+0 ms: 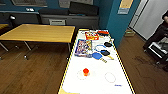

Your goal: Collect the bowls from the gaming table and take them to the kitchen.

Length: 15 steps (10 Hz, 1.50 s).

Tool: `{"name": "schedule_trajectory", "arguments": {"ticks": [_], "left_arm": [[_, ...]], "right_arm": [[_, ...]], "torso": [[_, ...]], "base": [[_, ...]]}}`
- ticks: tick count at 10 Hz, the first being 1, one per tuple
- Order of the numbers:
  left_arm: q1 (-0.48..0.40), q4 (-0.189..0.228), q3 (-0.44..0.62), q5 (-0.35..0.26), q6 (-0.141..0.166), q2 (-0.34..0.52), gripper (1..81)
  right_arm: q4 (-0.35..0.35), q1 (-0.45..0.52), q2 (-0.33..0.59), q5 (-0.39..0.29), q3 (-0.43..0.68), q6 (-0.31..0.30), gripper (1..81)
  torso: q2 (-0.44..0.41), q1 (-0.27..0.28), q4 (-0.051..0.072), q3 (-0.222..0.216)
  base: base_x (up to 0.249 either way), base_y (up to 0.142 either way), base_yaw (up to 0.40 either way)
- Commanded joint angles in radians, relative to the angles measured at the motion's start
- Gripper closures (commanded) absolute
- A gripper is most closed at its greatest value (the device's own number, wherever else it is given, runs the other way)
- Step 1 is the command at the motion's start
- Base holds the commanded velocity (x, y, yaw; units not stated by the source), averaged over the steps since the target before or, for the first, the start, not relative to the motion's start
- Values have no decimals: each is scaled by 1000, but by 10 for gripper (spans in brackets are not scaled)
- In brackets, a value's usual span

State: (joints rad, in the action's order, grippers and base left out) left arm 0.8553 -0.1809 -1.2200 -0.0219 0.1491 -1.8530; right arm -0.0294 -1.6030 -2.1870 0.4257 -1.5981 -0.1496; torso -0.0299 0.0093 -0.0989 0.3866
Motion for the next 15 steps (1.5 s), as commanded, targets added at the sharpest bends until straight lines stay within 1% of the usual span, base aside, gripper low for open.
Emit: {"name": "schedule_trajectory", "arguments": {"ticks": [1,3,4,6,8,9,10,11,12,13,14,15], "left_arm": [[-273,-12,33,-231,145,87,10],[-353,-17,36,-271,155,86,10],[-377,-28,34,-286,162,76,10],[-438,-20,23,-291,164,23,10],[-512,-57,-1,-344,164,-41,10],[-540,-72,-18,-355,165,-65,10],[-552,-86,-67,-363,164,-101,10],[-571,-94,-116,-383,165,-129,10],[-591,-121,-184,-428,165,-167,10],[-608,-137,-231,-460,165,-201,10],[-624,-149,-300,-489,180,-247,10],[-649,-149,-345,-513,207,-270,10]], "right_arm": [[29,11,51,-61,14,2,811],[29,22,53,-65,15,1,811],[29,28,56,-67,18,-1,811],[29,48,56,-84,23,2,811],[29,63,62,-93,35,1,811],[29,68,63,-94,40,1,811],[29,71,66,-102,47,1,811],[29,74,68,-107,52,2,811],[29,80,76,-107,66,-1,811],[29,88,85,-124,80,-2,811],[28,100,86,-142,83,-4,811],[28,106,85,-143,84,-7,811]], "torso": [[0,0,0,0],[0,0,0,0],[0,0,0,0],[0,0,0,0],[0,0,0,0],[0,0,0,0],[0,0,0,0],[0,1,0,0],[0,1,0,0],[0,1,0,0],[0,1,0,0],[0,1,0,1]], "base": [[0,0,0],[0,0,0],[0,0,0],[0,0,0],[0,0,0],[0,0,0],[0,0,0],[0,0,0],[0,0,0],[0,0,0],[0,0,0],[0,0,0]]}}
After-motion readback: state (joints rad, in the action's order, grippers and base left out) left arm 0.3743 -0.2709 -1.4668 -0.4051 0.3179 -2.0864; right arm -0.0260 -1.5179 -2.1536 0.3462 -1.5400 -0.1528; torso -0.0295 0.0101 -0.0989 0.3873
